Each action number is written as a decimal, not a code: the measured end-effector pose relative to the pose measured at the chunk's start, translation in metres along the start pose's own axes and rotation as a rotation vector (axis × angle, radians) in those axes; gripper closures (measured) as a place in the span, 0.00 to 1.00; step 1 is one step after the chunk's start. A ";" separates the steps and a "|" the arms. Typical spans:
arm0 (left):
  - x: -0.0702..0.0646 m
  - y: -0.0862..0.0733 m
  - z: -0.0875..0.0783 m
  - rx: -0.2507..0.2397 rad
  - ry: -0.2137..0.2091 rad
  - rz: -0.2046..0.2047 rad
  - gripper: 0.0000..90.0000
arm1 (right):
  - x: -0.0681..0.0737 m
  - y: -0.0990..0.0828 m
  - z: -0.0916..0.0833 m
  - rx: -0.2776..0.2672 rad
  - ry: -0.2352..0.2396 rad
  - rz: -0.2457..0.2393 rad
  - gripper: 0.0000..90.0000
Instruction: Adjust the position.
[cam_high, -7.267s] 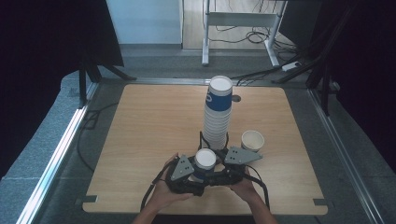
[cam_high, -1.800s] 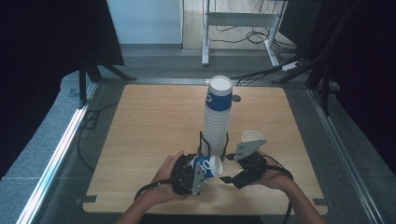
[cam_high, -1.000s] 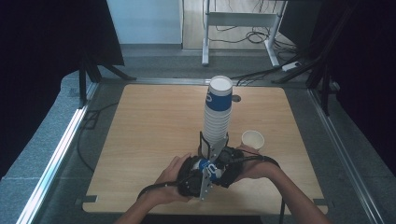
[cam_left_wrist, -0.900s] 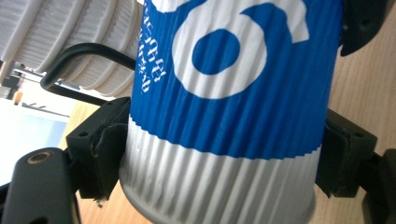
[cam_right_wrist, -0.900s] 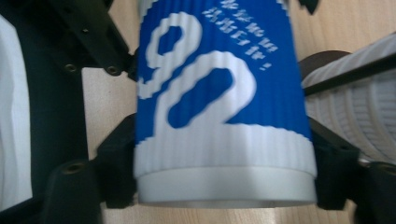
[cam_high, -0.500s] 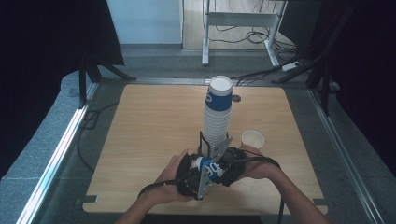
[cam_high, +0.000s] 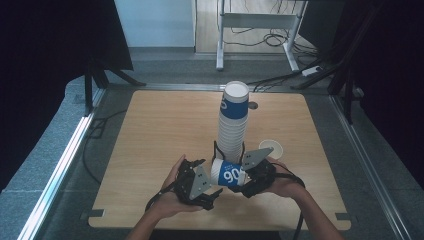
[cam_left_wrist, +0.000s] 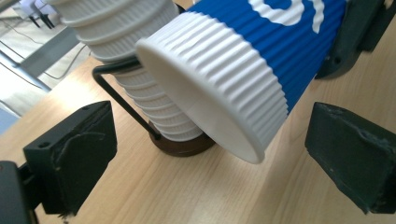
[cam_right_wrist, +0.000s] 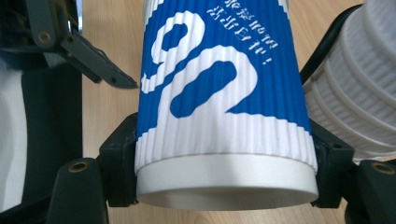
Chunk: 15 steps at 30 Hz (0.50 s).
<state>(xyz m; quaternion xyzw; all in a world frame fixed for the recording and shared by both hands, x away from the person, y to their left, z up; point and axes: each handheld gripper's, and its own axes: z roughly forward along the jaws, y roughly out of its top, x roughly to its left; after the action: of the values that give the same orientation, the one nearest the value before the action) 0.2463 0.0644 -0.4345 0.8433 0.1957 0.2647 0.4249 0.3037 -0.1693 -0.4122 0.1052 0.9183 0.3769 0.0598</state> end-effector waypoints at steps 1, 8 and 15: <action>0.002 -0.001 -0.002 -0.010 -0.007 -0.023 0.03 | 0.000 -0.001 0.000 -0.015 -0.003 0.009 0.31; 0.010 -0.005 -0.006 -0.041 -0.025 -0.154 0.04 | 0.002 -0.007 -0.002 -0.116 -0.045 0.053 0.31; 0.014 -0.007 -0.005 -0.067 -0.063 -0.236 0.05 | 0.004 -0.013 -0.002 -0.197 -0.068 0.095 0.31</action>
<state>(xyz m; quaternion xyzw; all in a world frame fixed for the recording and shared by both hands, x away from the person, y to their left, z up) 0.2535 0.0791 -0.4333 0.8077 0.2711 0.1928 0.4869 0.2979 -0.1788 -0.4202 0.1548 0.8683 0.4639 0.0829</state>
